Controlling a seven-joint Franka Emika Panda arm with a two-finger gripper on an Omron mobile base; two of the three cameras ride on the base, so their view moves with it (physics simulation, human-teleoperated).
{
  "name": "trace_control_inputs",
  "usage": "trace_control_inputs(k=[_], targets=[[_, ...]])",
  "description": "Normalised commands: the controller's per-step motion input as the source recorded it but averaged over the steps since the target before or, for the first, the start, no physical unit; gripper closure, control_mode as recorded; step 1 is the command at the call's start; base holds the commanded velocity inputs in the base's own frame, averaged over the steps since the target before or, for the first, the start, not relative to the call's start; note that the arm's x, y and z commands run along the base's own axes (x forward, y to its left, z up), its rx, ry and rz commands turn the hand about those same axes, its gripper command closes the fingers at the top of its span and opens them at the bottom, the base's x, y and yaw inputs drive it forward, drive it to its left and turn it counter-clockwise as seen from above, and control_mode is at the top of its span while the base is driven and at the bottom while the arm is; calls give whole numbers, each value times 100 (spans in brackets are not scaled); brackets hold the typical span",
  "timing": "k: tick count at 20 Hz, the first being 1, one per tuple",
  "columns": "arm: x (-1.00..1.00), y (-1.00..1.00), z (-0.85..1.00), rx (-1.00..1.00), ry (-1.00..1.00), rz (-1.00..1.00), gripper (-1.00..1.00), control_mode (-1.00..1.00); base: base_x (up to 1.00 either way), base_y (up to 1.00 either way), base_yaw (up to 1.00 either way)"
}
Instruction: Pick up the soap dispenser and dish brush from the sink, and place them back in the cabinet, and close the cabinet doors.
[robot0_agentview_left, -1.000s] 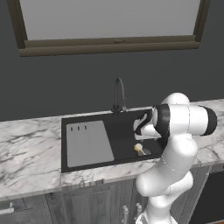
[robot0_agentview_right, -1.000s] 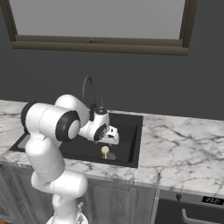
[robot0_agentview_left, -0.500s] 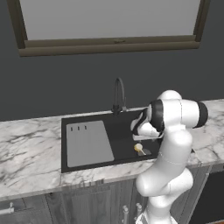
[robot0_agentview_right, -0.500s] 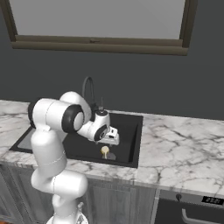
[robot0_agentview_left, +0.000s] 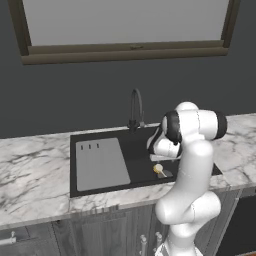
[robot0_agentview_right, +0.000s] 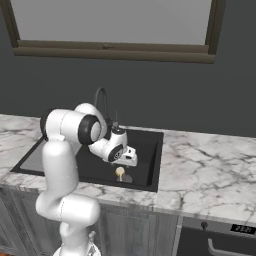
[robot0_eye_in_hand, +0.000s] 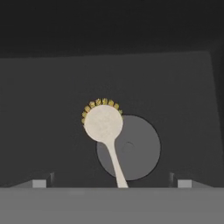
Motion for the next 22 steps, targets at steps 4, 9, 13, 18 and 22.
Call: trace_control_inputs(k=[4,9,13,18,22], targets=[[10,-5,-27,0,0,1,-100,-100,0,0,0],[3,-1,-27,0,0,0,-100,-100,0,0,0],[0,0,-28,0,0,0,-100,-100,0,0,0],[-1,0,-22,0,0,0,-100,-100,0,0,0],[-8,0,-21,0,0,0,-100,-100,0,0,0]])
